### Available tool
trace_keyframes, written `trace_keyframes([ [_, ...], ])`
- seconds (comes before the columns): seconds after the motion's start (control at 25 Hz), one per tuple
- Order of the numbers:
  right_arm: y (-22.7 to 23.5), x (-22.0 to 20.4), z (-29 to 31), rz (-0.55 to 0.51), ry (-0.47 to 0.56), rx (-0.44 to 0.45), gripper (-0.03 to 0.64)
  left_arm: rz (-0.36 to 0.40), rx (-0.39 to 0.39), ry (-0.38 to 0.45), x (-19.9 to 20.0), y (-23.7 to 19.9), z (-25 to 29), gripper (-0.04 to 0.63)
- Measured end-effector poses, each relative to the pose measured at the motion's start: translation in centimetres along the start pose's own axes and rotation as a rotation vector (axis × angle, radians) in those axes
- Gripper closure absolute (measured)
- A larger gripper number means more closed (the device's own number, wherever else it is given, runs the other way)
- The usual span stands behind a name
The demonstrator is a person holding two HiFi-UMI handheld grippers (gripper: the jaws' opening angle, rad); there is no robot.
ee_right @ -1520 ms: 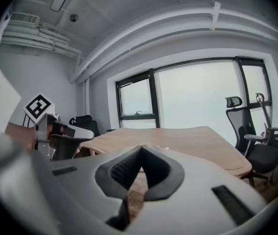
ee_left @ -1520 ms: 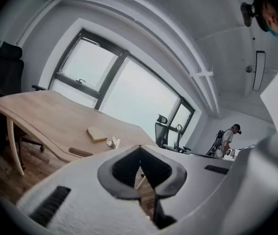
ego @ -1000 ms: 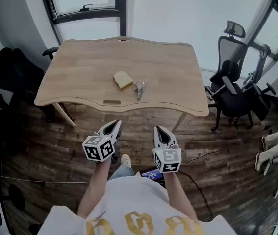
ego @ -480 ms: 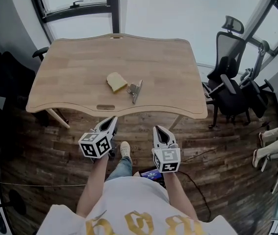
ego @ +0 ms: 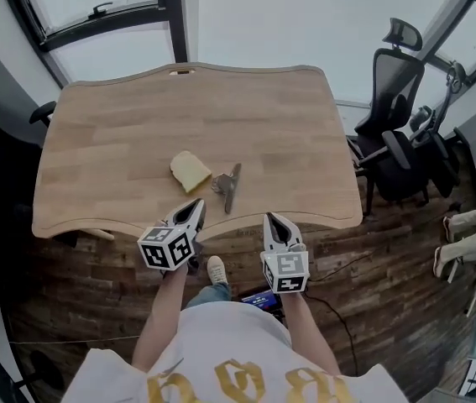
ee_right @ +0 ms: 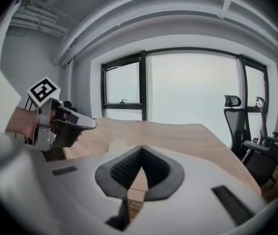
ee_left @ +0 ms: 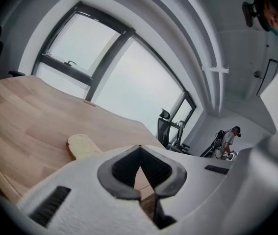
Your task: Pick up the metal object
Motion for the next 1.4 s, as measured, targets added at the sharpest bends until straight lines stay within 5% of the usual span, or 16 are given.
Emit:
trace_keyframes([
  [0.56,3.5,1.2,3.8,0.04,-0.004,-0.12,0.606,-0.028,-0.098,-0.048,3.7,-2.7,7.7,0.575],
  [1.4,4.8,0.7,6.3,0.089,-0.003,-0.09,0.606,0.006,-0.078,-0.143,3.0,-3.1,10.9,0.575],
])
Point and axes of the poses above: the fingertips, and each gripper's own axes: z forward along the fingers, y to its right, x out of its top, the point moved 8 cm from there along -z, backward along the fingers, and after that the axes turned 3 degrees about x, right-handed, at the moved point
